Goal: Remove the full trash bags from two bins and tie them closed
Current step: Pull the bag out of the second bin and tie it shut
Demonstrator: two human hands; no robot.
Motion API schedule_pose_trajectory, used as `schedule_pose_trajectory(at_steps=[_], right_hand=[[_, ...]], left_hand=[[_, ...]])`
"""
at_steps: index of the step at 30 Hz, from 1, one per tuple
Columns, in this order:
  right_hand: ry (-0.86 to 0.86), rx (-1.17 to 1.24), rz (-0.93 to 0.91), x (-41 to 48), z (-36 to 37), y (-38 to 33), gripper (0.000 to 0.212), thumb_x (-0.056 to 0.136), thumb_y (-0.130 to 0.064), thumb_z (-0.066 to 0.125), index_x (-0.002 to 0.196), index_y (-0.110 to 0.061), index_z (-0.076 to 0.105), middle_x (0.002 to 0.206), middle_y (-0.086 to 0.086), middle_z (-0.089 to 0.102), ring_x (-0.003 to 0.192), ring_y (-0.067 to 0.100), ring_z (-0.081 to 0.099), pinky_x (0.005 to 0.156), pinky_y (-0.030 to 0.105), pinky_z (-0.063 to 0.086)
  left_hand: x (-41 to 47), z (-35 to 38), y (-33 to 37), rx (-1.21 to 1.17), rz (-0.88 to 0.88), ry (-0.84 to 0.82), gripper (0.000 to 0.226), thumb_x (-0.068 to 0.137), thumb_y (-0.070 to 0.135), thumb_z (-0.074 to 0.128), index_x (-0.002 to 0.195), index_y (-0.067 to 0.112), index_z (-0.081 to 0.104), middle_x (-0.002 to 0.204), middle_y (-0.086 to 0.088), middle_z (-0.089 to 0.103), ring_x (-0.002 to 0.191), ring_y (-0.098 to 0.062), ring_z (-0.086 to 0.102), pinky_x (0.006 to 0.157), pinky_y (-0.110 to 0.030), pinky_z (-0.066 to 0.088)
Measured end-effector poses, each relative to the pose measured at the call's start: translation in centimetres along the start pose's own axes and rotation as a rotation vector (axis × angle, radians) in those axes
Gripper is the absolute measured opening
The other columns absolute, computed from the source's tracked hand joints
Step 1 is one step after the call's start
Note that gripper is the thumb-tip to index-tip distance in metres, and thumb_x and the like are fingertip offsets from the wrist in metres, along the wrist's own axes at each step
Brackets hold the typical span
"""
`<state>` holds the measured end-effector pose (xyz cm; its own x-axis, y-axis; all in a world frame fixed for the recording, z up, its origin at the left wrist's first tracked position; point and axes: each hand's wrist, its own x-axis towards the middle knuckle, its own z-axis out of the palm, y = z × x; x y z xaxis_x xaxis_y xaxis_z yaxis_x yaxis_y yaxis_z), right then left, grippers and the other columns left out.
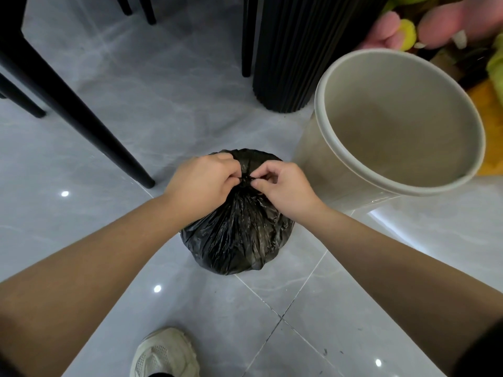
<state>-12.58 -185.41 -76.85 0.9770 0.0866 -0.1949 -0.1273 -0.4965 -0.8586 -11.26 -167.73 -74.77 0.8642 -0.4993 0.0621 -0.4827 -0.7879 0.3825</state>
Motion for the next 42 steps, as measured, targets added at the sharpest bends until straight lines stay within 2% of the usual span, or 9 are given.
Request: schedule_pose_trajectory(at_steps=[3,7,9,12,17,24,27,31,42], right_hand=[[-0.033,-0.093,-0.032,-0.4,-0.1,-0.2,0.017,0.081,-0.01,0.069,0.082,-0.025,0.063,0.066,-0.016,0.054,0.054,-0.004,0.047,0.057,0.005,0.035],[-0.088,-0.265,-0.207,-0.8,0.0,-0.5,0.029,0.083,-0.015,0.06,0.111,-0.022,0.064,0.102,-0.008,0.062,0.089,0.0,0.056,0.08,0.014,0.044],[-0.086,-0.455,-0.275,-1.2,0.0,0.0,0.019,0.087,-0.02,0.059,0.102,-0.019,0.07,0.104,-0.003,0.063,0.091,0.016,0.06,0.079,0.031,0.051],[-0.026,-0.792,-0.431,-1.6,-0.3,1.0,0.017,0.086,-0.029,0.059,0.086,-0.018,0.073,0.098,0.0,0.063,0.089,0.024,0.059,0.067,0.037,0.053],[-0.058,-0.708,-0.336,-0.9,-0.1,-0.9,0.045,0.084,-0.041,0.06,0.125,-0.022,0.054,0.119,-0.001,0.06,0.111,0.022,0.053,0.089,0.04,0.044],[-0.125,-0.617,-0.258,-0.2,0.9,-0.8,0.028,0.088,-0.033,0.053,0.115,-0.027,0.058,0.104,-0.002,0.067,0.094,0.021,0.061,0.065,0.03,0.042],[-0.096,-0.713,-0.26,-0.1,1.2,0.3,0.026,0.085,-0.03,0.057,0.11,-0.024,0.062,0.111,0.002,0.06,0.108,0.025,0.054,0.082,0.036,0.04],[-0.128,-0.655,-0.173,0.1,1.4,2.2,0.031,0.085,-0.028,0.061,0.116,-0.025,0.061,0.145,0.003,0.041,0.134,0.027,0.036,0.107,0.044,0.032],[-0.253,-0.709,-0.07,0.1,2.9,3.4,0.034,0.087,-0.032,0.057,0.122,-0.031,0.059,0.149,-0.001,0.039,0.135,0.025,0.039,0.107,0.043,0.034]], left_hand=[[-0.3,0.1,-0.2,-0.027,-0.007,0.016,0.007,0.085,0.021,0.06,0.084,0.017,0.065,0.086,0.003,0.061,0.074,-0.023,0.058,0.06,-0.038,0.048],[-0.3,0.2,0.0,-0.055,-0.029,0.019,0.007,0.085,0.02,0.06,0.085,0.016,0.065,0.084,0.004,0.059,0.074,-0.023,0.058,0.061,-0.038,0.048],[-0.2,0.3,-0.1,-0.069,-0.057,0.018,0.007,0.085,0.02,0.059,0.084,0.016,0.065,0.084,0.005,0.06,0.074,-0.022,0.058,0.063,-0.038,0.049],[-0.3,0.1,-0.7,-0.111,-0.11,0.02,0.006,0.084,0.019,0.059,0.081,0.018,0.064,0.083,0.006,0.062,0.072,-0.019,0.056,0.065,-0.039,0.05],[0.0,-0.1,-0.7,-0.155,-0.095,0.044,0.006,0.085,0.019,0.059,0.085,0.017,0.065,0.083,0.007,0.06,0.068,-0.016,0.05,0.065,-0.038,0.048],[-0.4,0.1,-1.0,-0.194,-0.101,0.014,0.008,0.085,0.027,0.058,0.087,0.021,0.062,0.087,0.009,0.059,0.077,-0.017,0.057,0.07,-0.039,0.049],[-1.7,1.0,-1.7,-0.138,-0.225,-0.111,0.059,0.074,0.062,0.054,0.12,0.024,0.051,0.123,0.002,0.051,0.118,-0.022,0.047,0.098,-0.045,0.042],[-4.1,3.3,-2.2,-0.015,-0.35,-0.453,0.124,0.052,0.079,0.063,0.146,0.035,-0.004,0.158,0.003,-0.005,0.145,-0.027,0.001,0.112,-0.058,0.022],[-4.0,6.5,-2.6,-0.003,-0.414,-0.541,0.129,0.053,0.06,0.079,0.147,0.033,-0.005,0.157,0.001,-0.011,0.144,-0.033,-0.001,0.109,-0.055,0.031]])
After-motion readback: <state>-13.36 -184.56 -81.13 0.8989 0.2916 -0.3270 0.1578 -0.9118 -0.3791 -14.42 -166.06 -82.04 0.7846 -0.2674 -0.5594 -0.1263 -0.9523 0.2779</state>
